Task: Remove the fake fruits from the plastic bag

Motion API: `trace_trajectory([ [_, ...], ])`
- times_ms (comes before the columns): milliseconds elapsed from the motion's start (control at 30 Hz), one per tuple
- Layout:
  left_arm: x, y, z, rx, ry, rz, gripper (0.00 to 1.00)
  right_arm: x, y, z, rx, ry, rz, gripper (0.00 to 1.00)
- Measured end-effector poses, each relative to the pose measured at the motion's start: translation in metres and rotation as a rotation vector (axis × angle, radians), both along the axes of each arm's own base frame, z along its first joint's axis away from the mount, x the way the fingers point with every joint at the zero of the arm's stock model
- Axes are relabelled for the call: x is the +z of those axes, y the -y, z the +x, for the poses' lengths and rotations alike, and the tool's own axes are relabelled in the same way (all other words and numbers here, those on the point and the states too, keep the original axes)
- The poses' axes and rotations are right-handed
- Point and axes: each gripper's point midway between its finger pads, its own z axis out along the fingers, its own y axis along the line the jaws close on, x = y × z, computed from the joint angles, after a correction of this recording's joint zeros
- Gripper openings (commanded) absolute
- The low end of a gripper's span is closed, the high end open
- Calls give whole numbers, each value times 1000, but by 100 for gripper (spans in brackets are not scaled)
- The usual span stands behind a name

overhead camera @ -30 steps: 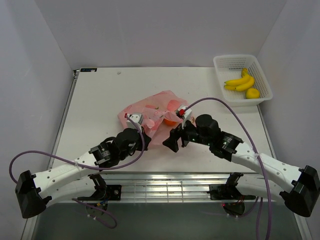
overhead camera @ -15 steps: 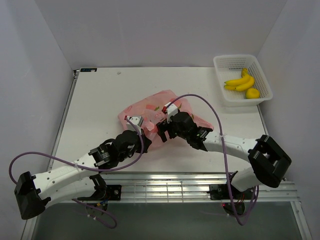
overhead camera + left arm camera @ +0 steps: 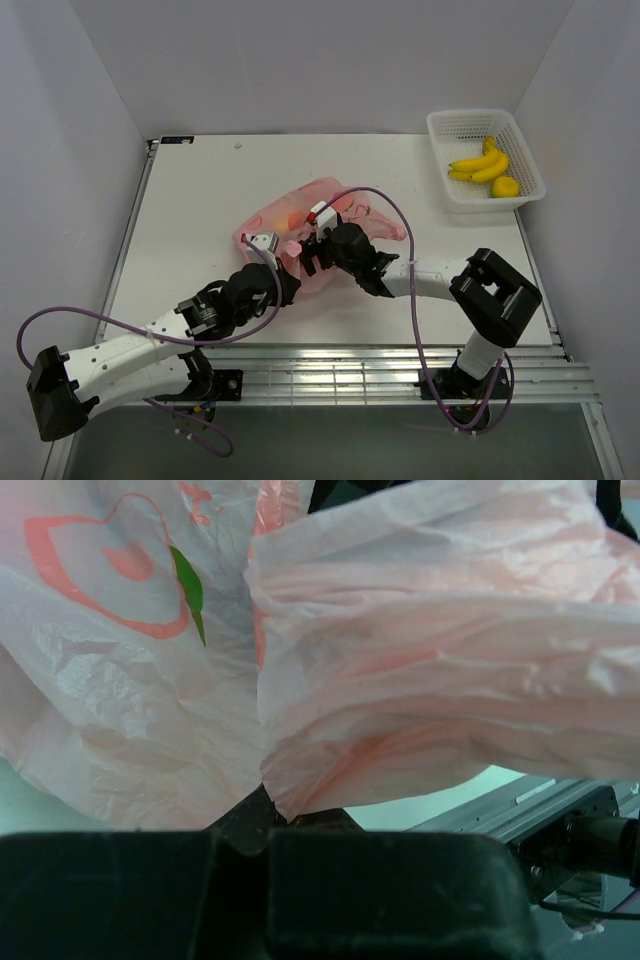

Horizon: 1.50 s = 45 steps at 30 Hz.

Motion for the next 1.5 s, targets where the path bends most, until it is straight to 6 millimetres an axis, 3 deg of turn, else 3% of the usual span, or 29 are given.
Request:
trace_trajectory([
  [267,4,-5,6,85,-15,-52,0,-7,-15,0,17,17,31,90],
  [500,11,-3,7,84,-2,-76,0,-8,-20,17,-49,52,38,90],
  [767,11,-2,7,81,2,-73,0,-4,-39,31,-58,53,66,90],
  [1033,11,-3,7,82,3,-71,0,-31,-45,33,-74,-18,51,90],
  [1167,10,-3,7,83,3,-70,0,-41,-46,31,-90,-63,45,98],
  [1267,10,-3,7,85,3,-70,0,-42,-46,30,-97,-80,55,82],
  [1300,10,-3,7,85,3,-70,0,-42,-46,30,-98,-82,57,67],
  [1400,11,-3,7,85,5,-73,0,-41,-47,30,-101,-87,64,45],
  [1500,12,-4,8,91,5,-75,0,-39,-46,29,-98,-87,65,38],
])
